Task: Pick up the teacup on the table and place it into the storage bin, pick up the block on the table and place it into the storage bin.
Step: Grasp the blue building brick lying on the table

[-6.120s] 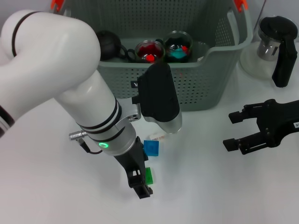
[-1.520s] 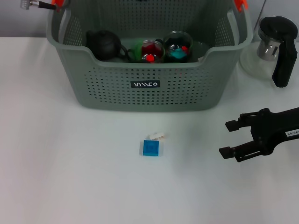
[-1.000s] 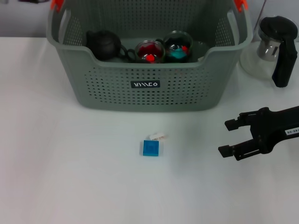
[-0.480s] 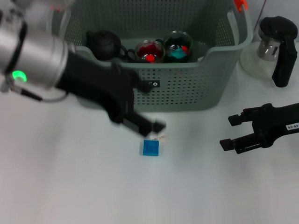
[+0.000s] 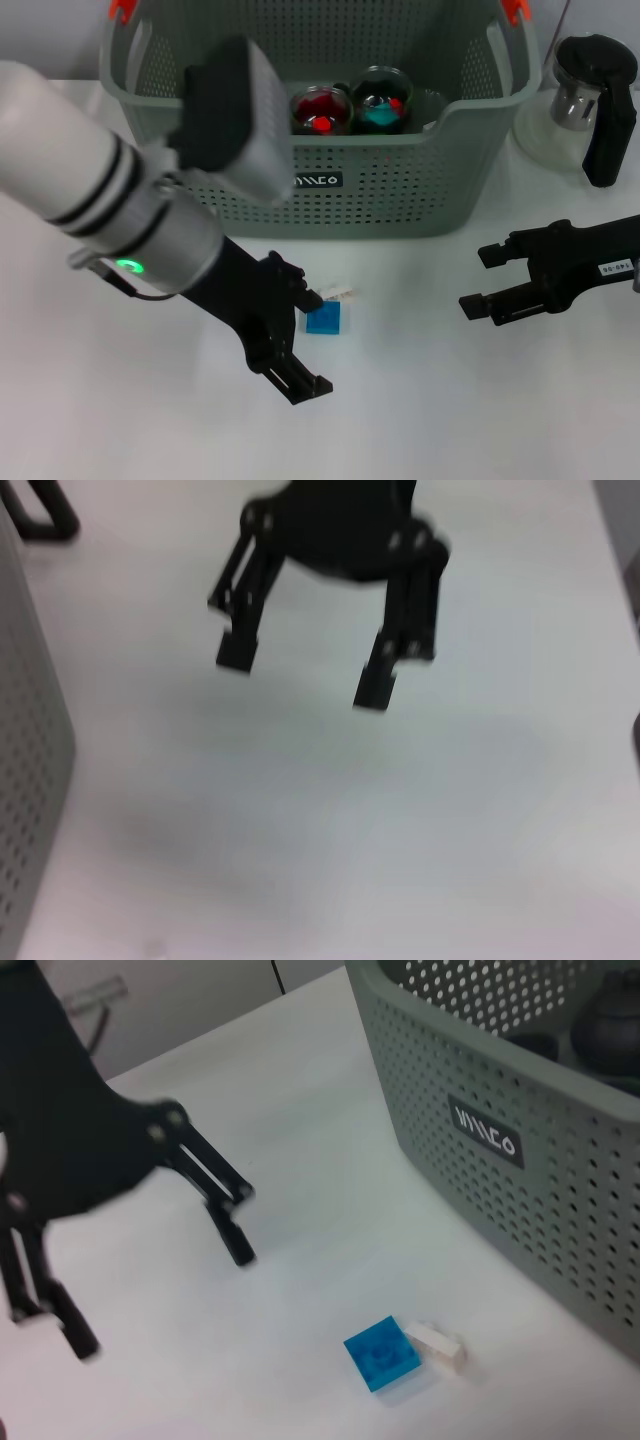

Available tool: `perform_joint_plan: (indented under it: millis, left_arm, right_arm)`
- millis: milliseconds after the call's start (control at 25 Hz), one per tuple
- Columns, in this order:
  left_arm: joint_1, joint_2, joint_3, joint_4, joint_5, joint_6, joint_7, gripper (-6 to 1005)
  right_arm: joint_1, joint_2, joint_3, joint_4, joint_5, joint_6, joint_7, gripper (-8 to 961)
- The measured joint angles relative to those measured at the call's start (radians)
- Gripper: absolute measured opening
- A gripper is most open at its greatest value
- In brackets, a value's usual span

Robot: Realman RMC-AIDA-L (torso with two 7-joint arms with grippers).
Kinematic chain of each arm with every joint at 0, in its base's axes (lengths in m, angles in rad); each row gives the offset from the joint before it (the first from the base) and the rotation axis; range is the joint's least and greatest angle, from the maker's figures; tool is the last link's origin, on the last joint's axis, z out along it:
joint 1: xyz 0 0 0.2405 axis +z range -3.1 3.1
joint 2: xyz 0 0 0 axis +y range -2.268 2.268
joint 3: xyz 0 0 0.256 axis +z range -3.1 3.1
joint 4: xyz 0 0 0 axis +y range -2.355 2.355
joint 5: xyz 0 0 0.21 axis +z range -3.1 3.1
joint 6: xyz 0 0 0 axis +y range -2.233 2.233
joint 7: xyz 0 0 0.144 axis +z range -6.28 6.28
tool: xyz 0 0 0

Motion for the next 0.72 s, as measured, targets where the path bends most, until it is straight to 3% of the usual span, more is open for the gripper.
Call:
perform_joint_plan:
  millis: [160, 360, 720]
  left_arm:
    - [-0.052, -0.001, 0.075, -0.108, 0.071, -0.094, 0.001, 956]
    - [-0.113, -0.004, 0.093, -0.209, 0.106, -0.186, -0.079, 954]
    - [-0.175, -0.002, 0.101, -0.199, 0.155, -0.174, -0.338, 951]
  right_arm:
    - [0.002, 0.0, -0.001, 0.011, 0.0, 0.006, -0.002, 915]
    - [0.002, 0.0, -0.001, 0.027, 0.0, 0.012, -0.003, 915]
    - [0.009, -0.008, -0.003, 0.033, 0.0, 0.007, -0.002, 916]
